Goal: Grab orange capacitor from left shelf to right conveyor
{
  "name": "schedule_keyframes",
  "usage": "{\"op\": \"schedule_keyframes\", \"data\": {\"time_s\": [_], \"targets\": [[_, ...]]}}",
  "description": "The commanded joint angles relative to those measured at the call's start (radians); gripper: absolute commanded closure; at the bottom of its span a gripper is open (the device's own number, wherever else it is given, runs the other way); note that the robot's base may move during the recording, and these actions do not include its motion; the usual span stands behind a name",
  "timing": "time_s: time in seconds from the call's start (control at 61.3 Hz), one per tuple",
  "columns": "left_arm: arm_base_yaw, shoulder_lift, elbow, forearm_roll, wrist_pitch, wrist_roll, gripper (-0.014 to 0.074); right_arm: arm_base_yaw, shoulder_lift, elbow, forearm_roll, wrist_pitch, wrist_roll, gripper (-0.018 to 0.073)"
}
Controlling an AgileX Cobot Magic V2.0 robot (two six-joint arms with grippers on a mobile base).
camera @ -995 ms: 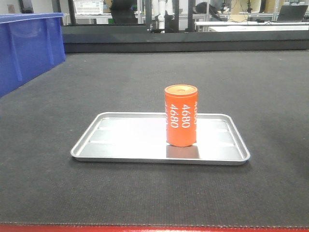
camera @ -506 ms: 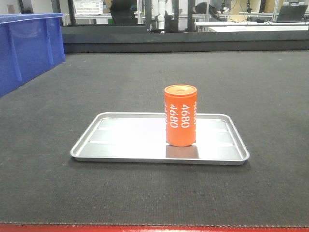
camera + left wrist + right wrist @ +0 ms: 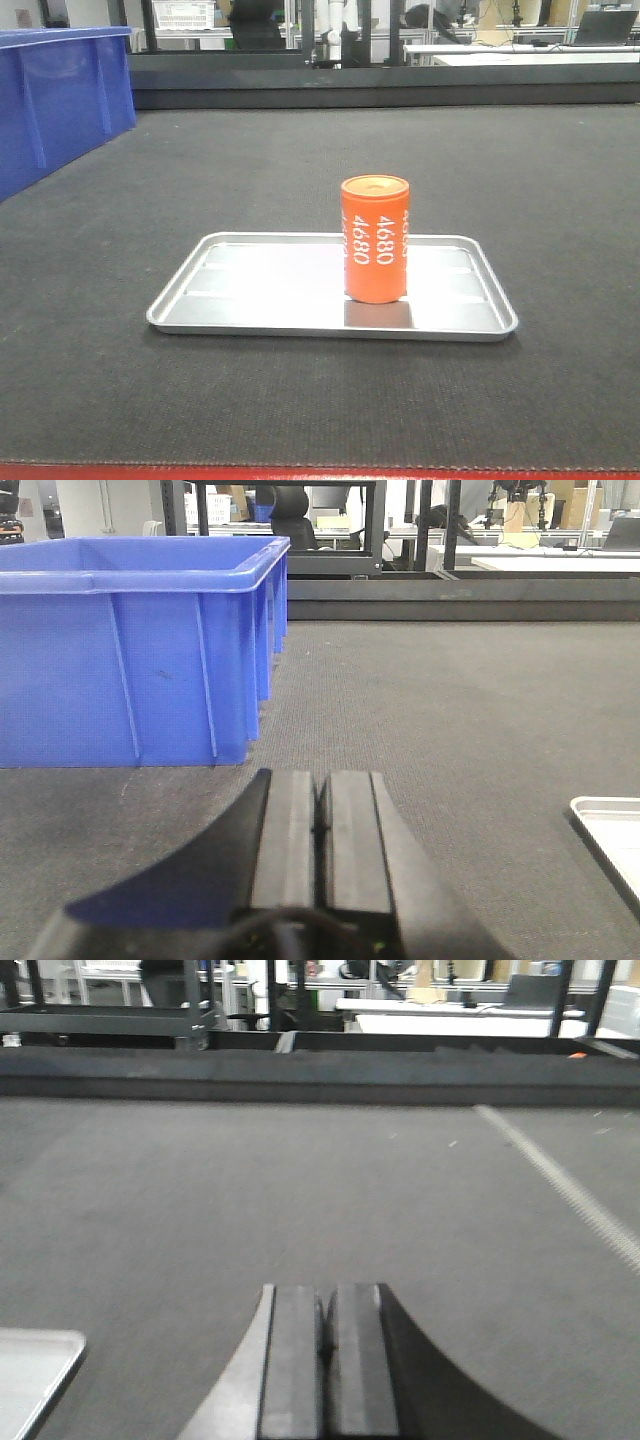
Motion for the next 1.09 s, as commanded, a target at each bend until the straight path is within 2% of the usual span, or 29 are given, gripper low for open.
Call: {"op": "schedule_keyframes", "data": {"time_s": [0.0, 0.163, 0.408, 0.473, 0.538, 0.636, 0.702, 0.914, 1.077], "targets": [[-0.003, 0.010, -0.008, -0.005, -0.090, 0.000, 0.0701, -0.007, -0.030, 0.068, -0.019, -0.177, 0.041, 0.0510], [-0.003, 0.010, -0.008, -0.005, -0.090, 0.000, 0.0701, -0.007, -0.043, 0.164, -0.018, -0.230, 0.164, 0.0510], [-0.003, 0.010, -0.008, -0.005, -0.090, 0.000, 0.0701, -0.007, -0.043, 0.167, -0.017, -0.254, 0.151, 0.0510], [-0.003, 0.010, -0.008, -0.005, -0.090, 0.000, 0.0701, -0.007, -0.044, 0.168, 0.024, -0.255, 0.083, 0.0510], [-0.003, 0.010, -0.008, -0.005, -0.090, 0.000, 0.0701, -0.008, -0.045, 0.168, 0.134, -0.249, -0.064, 0.0510], [-0.003, 0.010, -0.008, -0.005, -0.090, 0.000, 0.0701, -0.026, -0.074, 0.168, 0.347, -0.248, -0.341, 0.0510], [-0.003, 0.010, -0.008, -0.005, -0.090, 0.000, 0.0701, -0.040, -0.093, 0.168, 0.391, -0.248, -0.419, 0.0510], [-0.003, 0.010, -0.008, -0.005, -0.090, 0.000, 0.0701, -0.056, -0.121, 0.213, 0.391, -0.316, -0.339, 0.0510], [-0.003, 0.010, -0.008, -0.005, -0.090, 0.000, 0.0701, -0.056, -0.121, 0.211, 0.378, -0.308, -0.337, 0.0510]]}}
